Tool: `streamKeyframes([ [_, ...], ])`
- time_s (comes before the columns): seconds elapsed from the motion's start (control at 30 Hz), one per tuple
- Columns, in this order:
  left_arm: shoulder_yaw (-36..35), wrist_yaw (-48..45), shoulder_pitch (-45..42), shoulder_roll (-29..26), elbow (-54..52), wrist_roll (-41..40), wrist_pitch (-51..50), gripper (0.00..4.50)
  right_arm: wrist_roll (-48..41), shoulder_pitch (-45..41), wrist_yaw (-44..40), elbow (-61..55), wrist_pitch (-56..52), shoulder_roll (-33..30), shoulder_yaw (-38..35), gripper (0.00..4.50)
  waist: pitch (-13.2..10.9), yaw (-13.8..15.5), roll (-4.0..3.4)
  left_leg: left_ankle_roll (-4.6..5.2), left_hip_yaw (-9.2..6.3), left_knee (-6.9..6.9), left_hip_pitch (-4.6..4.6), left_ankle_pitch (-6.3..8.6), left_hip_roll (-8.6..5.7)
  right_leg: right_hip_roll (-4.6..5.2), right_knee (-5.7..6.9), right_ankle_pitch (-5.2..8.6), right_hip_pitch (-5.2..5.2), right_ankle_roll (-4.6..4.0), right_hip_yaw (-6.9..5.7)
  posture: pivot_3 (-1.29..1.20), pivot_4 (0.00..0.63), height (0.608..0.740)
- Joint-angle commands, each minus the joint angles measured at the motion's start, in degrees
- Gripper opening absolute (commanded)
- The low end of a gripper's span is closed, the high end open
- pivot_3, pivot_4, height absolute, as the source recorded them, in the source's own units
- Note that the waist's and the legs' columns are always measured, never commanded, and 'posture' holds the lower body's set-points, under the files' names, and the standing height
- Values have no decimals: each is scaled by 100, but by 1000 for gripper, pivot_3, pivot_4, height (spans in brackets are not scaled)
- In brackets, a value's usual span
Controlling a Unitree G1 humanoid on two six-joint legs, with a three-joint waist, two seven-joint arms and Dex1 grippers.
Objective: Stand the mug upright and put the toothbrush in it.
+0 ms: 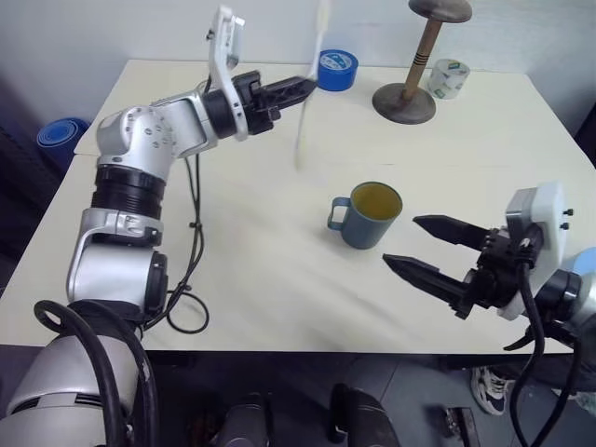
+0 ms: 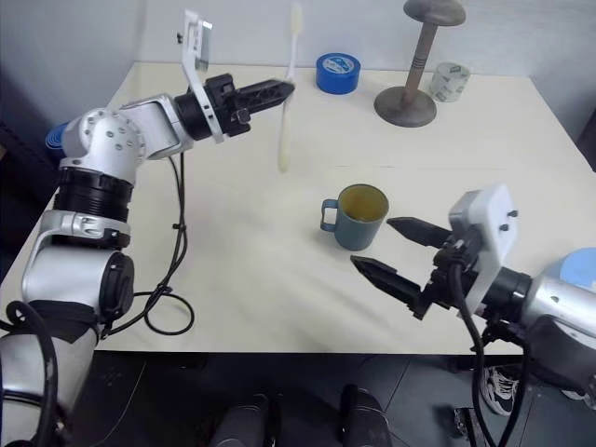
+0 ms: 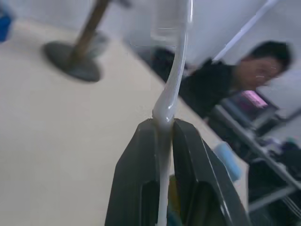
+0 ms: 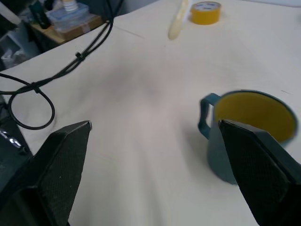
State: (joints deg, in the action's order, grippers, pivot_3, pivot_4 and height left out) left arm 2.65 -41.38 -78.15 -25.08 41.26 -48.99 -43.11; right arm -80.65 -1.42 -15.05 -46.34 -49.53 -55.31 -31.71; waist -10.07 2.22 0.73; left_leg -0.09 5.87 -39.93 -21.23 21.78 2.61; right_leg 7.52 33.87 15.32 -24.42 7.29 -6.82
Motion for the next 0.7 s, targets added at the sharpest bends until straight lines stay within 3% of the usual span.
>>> streamKeyframes([
  [0.03, -51, -1111, -612, 402, 646, 623, 764, 124, -89, 349, -8, -9, 93, -118, -657, 4500, -3, 7, 5, 0, 2, -4, -3, 0, 0, 2, -4, 0, 0, 0, 2, 0, 150, 740],
  [0.33, -286, -1627, -1143, 1867, 2037, 1726, 2219, 124, 128, 1188, 280, -296, 269, 95, -1098, 4500, -6, 87, 10, 14, 14, -25, -1, -2, 0, 7, -2, -11, 4, -2, 18, 0, 150, 740],
  [0.7, -26, -1676, -450, 2544, 2367, 3077, 3484, 124, 70, 1402, 677, -344, 515, 69, -1158, 4500, -6, 89, 9, 19, 16, -27, 0, -2, 0, 8, 0, -13, 2, -4, 22, 0, 150, 740],
])
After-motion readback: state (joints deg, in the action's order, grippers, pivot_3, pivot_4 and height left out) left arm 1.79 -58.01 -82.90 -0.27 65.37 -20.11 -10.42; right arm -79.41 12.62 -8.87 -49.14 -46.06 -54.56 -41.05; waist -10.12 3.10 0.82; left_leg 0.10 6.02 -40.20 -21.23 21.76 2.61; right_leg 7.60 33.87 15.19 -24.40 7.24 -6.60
